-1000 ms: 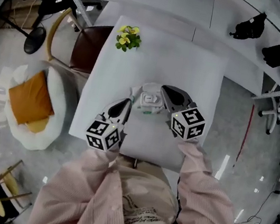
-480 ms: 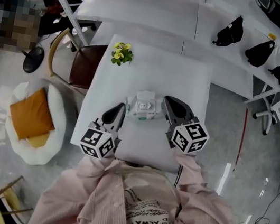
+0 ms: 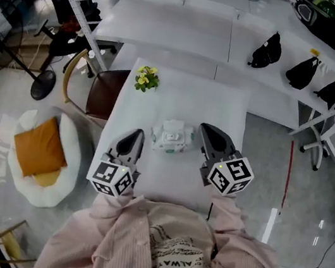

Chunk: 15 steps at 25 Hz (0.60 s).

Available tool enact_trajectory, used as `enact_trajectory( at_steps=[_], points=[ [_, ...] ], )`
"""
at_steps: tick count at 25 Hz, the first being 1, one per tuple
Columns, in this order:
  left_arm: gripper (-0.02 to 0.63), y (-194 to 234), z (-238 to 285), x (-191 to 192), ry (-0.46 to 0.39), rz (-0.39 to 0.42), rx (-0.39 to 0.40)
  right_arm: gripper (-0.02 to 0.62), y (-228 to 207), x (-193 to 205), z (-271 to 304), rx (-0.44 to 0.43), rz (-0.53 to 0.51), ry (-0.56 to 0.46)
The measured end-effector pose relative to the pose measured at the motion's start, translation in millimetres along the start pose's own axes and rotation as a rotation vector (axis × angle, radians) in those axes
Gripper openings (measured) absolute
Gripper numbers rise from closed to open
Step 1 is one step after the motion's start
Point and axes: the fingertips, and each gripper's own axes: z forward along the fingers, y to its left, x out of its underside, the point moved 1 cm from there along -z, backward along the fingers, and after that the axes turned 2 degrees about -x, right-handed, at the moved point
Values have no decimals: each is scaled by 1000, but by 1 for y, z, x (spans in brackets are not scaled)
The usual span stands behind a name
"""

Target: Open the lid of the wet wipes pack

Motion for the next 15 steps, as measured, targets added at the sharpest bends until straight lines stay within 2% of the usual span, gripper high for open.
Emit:
enact_trajectory(
  at_steps=[8,15],
  points=[
    [0,3,-14,-29,-73,36,-38,0,6,-27,-8,17,-38,-67],
    [0,11,-23,-32,-84,40,-83,-2,8,-31,-8,31,-75,-74]
  ],
)
